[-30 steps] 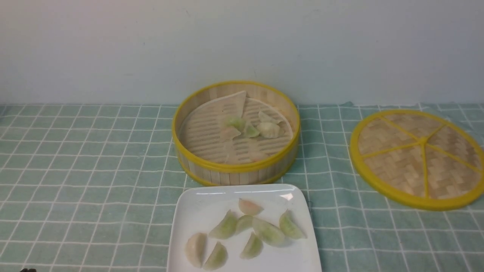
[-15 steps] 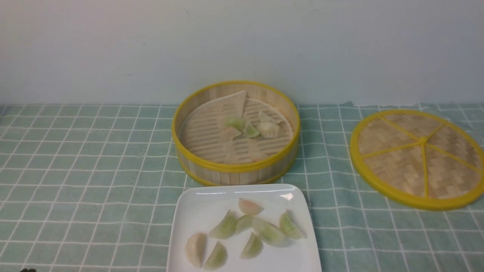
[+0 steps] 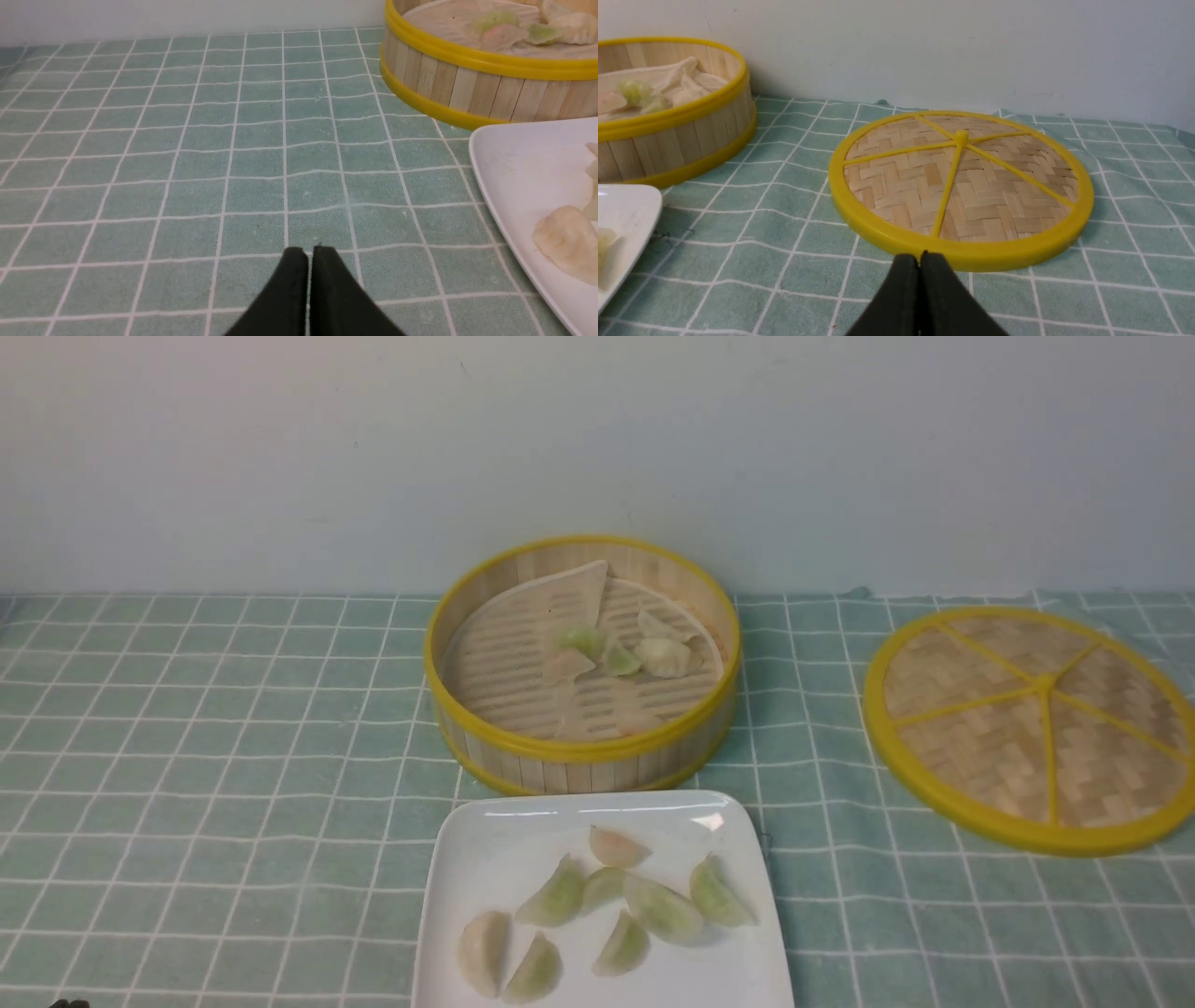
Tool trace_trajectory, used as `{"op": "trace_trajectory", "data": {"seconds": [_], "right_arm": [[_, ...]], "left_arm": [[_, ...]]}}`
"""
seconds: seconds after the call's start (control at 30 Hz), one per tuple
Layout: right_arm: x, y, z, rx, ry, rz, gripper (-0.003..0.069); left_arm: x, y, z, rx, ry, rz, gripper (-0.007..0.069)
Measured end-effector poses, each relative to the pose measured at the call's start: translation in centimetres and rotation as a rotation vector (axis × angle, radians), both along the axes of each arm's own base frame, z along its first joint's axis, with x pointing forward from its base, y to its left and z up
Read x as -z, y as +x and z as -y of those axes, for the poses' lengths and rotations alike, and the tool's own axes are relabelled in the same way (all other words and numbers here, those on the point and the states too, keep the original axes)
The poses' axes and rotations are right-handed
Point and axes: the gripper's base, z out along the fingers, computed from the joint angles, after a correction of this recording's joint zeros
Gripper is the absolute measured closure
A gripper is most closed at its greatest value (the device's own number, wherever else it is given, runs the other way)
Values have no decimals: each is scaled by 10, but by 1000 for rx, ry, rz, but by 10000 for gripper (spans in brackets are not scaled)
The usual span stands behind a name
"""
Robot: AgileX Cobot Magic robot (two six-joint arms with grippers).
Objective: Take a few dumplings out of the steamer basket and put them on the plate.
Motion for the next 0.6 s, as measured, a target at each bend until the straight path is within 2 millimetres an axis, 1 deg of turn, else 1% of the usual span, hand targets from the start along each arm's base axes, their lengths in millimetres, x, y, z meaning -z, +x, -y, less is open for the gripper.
{"op": "trace_trajectory", "data": {"seconds": [0.27,0.6], "right_arm": [[0,0,0,7,36,-1,673],[0,0,0,7,38,-1,673]], "left_arm": [[0,0,0,0,0,0,631],[0,0,0,0,0,0,631]]}}
